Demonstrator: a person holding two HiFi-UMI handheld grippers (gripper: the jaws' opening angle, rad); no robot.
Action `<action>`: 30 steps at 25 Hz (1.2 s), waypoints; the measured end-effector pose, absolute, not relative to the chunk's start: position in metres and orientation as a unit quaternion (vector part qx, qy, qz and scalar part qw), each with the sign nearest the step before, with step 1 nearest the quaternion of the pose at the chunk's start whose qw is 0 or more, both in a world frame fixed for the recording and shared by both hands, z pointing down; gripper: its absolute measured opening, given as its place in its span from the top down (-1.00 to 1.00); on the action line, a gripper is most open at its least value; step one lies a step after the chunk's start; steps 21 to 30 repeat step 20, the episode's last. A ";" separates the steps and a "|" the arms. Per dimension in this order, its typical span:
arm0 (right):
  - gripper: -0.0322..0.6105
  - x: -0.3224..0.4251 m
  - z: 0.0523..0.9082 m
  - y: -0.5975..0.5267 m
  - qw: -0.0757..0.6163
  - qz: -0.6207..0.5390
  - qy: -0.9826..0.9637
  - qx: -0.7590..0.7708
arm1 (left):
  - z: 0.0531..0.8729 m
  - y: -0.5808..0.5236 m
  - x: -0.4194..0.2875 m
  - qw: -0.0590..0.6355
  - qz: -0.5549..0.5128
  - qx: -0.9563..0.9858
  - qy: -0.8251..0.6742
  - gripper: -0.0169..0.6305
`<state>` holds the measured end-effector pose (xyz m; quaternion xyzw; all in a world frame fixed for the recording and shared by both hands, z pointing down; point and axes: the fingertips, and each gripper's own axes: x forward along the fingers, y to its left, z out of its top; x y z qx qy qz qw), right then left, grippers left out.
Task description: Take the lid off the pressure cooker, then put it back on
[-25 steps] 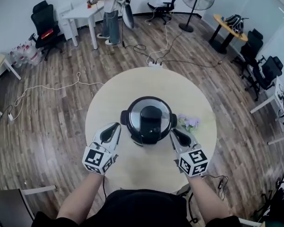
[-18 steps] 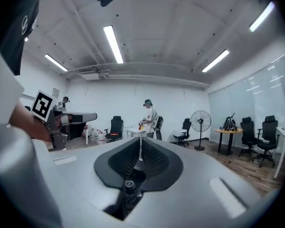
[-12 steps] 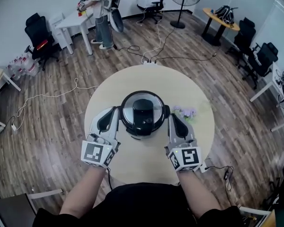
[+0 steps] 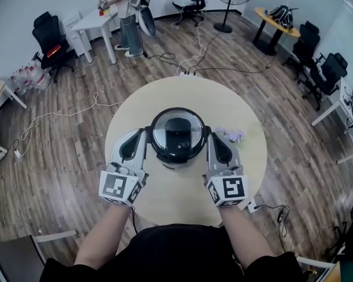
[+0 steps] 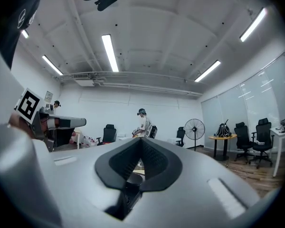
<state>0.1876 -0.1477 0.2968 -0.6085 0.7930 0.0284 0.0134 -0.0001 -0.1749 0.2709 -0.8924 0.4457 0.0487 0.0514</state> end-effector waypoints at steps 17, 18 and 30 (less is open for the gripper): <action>0.88 0.189 0.302 -0.138 -0.001 0.043 0.798 -0.602 | 0.271 -0.170 -0.003 0.050 0.047 -0.890 0.450 0.95; 0.88 0.189 0.302 -0.138 -0.001 0.044 0.797 -0.602 | 0.270 -0.169 -0.003 0.051 0.046 -0.891 0.449 0.95; 0.88 0.190 0.302 -0.138 -0.003 0.044 0.796 -0.604 | 0.270 -0.169 -0.002 0.054 0.044 -0.891 0.449 0.95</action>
